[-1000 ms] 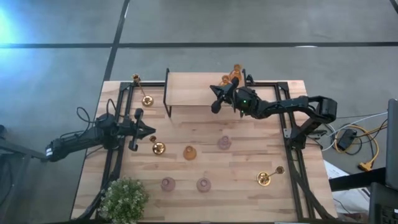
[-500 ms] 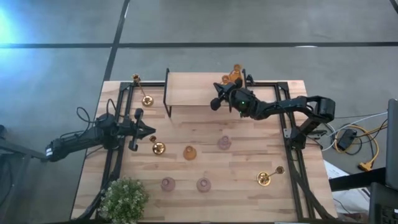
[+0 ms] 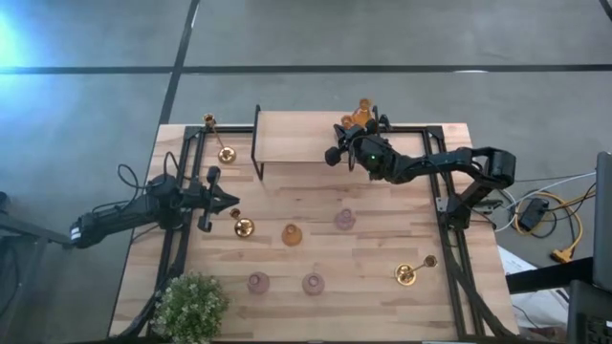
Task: Pick & Place candle stick holders
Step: Put the bottom yellow glass candle holder on the shelf
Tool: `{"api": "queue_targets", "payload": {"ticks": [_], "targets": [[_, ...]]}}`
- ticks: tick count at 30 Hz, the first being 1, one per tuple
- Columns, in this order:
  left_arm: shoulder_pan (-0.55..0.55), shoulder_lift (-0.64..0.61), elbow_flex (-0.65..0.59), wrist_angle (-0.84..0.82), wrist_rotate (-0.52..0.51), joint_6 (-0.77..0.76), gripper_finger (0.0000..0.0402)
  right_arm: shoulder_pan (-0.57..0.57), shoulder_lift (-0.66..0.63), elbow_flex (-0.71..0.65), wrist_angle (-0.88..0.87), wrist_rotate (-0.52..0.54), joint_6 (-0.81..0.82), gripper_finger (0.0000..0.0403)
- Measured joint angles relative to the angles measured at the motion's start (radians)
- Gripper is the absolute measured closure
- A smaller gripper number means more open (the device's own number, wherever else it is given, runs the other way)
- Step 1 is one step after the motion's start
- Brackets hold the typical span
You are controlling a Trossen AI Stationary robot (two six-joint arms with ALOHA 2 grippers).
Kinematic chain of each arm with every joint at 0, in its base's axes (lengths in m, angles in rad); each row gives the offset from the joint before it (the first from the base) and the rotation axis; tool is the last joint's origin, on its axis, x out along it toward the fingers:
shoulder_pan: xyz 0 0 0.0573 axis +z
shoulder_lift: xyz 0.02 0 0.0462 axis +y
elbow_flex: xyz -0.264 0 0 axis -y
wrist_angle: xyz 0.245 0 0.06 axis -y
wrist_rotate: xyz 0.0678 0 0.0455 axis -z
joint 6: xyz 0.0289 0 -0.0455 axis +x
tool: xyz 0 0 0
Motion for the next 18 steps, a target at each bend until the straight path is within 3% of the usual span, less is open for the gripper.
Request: {"api": "queue_targets", "payload": {"ticks": [18], "targets": [[0.000,0.000,0.000,0.000,0.000,0.000,0.0371,-0.012,-0.009,-0.001,-0.019,0.067,-0.066,0.0395]]}}
